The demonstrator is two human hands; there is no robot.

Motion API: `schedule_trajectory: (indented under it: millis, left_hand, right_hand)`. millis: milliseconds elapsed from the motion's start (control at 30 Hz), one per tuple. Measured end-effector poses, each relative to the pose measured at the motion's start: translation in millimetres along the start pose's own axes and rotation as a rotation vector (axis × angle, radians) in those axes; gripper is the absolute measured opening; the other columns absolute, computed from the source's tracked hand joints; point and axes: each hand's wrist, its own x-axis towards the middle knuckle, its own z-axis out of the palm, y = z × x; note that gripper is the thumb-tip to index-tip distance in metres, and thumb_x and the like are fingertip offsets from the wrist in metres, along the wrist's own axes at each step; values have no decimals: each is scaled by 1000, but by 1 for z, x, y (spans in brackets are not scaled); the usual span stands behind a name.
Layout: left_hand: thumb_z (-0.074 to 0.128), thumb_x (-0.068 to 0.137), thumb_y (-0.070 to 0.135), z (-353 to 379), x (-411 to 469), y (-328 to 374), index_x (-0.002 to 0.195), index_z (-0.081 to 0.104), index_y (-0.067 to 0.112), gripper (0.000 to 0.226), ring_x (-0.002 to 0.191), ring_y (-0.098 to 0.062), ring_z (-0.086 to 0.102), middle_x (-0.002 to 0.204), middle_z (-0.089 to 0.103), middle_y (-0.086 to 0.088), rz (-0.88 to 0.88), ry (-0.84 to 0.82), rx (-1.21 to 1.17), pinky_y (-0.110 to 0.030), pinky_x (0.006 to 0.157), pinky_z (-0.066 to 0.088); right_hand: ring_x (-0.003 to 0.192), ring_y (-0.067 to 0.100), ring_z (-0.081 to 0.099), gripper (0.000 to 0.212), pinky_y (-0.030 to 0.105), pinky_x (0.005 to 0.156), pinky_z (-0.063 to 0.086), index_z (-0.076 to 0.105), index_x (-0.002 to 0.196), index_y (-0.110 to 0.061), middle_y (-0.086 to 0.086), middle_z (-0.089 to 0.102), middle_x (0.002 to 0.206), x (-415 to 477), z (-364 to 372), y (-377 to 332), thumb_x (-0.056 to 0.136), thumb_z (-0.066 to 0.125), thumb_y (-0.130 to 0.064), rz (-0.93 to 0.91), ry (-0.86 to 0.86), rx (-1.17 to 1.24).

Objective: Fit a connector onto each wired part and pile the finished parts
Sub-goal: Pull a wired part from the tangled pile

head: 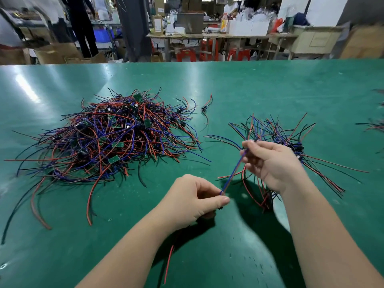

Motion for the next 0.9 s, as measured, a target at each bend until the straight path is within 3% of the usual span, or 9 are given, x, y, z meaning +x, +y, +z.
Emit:
schedule_trajectory:
  millis: [167,300,500,600,667,733,833,900]
  left_hand:
    - [79,76,36,-5,3,-3,76,74,25,12,53,-7,59,61,68,6,51,107,176,-28,60,54]
    - [78,77,34,-16,3,-1,82,75,25,11,56,-2,57,66,69,13,149,236,334,-18,62,50]
    - [72,82,35,-15,0,-1,89,71,30,8,77,1,64,79,70,18,236,202,432,-25,74,52]
    - [69,86,23,-14,-1,1,89,68,27,5,83,0,65,84,72,14,234,148,359,-27,80,53]
    - [66,89,14,-13,-1,7,90,64,22,9,85,-8,69,90,74,5,195,126,188,-30,85,54]
    - [61,88,18,-14,-2,17,93,57,17,6,85,-11,70,95,75,-1,149,100,-214,-28,80,56]
    - [53,80,29,-20,-5,29,95,51,15,21,85,-14,72,100,74,-2,110,59,-751,-26,64,59]
    - [52,79,33,-23,-6,33,97,58,13,28,82,-12,72,99,75,0,102,58,-903,-24,58,58]
  right_hand:
    - [58,16,69,6,16,45,49,66,79,-3,6,69,64,-1,1,-4,84,66,-6,-115,74,172]
    - [58,22,70,6,16,46,51,62,81,1,9,67,59,-5,2,-7,84,65,-3,-126,56,267]
    - [42,7,60,22,10,35,42,56,71,-4,-1,56,45,-6,8,-9,92,59,-12,4,81,281]
    - [45,6,62,24,11,37,44,59,76,-6,-1,60,49,-6,6,-9,95,55,-20,2,6,300]
    - [56,13,68,34,16,44,50,63,86,-6,6,68,60,-5,4,-8,100,44,-31,-6,-87,276]
    - [65,20,71,41,23,51,55,62,96,-4,12,72,74,-4,3,-5,102,36,-35,28,-143,179]
    - [60,22,67,20,24,50,54,60,108,4,14,68,77,-6,7,4,95,53,-10,36,-217,-32]
    - [56,17,64,27,20,48,50,62,108,6,12,68,73,-11,16,13,82,64,3,-2,-326,-180]
